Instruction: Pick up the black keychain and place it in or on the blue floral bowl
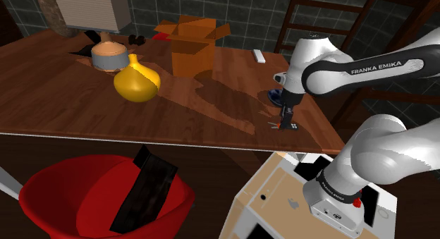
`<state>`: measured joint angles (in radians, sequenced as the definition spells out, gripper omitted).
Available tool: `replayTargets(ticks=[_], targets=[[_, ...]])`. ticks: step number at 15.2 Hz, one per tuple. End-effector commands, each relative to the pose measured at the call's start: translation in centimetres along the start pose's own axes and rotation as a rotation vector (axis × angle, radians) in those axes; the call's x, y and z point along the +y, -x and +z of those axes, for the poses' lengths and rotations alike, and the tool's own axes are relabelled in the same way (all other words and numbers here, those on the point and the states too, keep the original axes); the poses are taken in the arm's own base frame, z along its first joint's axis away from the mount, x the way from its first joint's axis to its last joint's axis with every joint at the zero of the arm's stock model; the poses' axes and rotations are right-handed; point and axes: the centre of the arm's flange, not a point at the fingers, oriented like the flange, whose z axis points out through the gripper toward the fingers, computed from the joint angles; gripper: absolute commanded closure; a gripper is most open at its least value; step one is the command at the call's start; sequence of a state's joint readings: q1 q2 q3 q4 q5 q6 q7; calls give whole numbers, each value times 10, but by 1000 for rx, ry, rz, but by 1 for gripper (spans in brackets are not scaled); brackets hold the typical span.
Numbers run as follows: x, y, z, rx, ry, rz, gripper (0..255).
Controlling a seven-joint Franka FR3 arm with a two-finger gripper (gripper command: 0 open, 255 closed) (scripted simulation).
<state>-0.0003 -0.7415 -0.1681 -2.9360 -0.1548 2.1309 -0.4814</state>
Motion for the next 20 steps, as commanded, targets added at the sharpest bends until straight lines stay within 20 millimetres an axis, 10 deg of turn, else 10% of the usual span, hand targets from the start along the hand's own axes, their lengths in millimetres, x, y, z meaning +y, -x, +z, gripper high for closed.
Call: replayTargets(ticks=[1,9,10,20], targets=[[0,1,12,1,0,0,0],[0,1,15,1,0,0,0],[0,1,15,1,0,0,255],[0,1,9,1,0,0,255]])
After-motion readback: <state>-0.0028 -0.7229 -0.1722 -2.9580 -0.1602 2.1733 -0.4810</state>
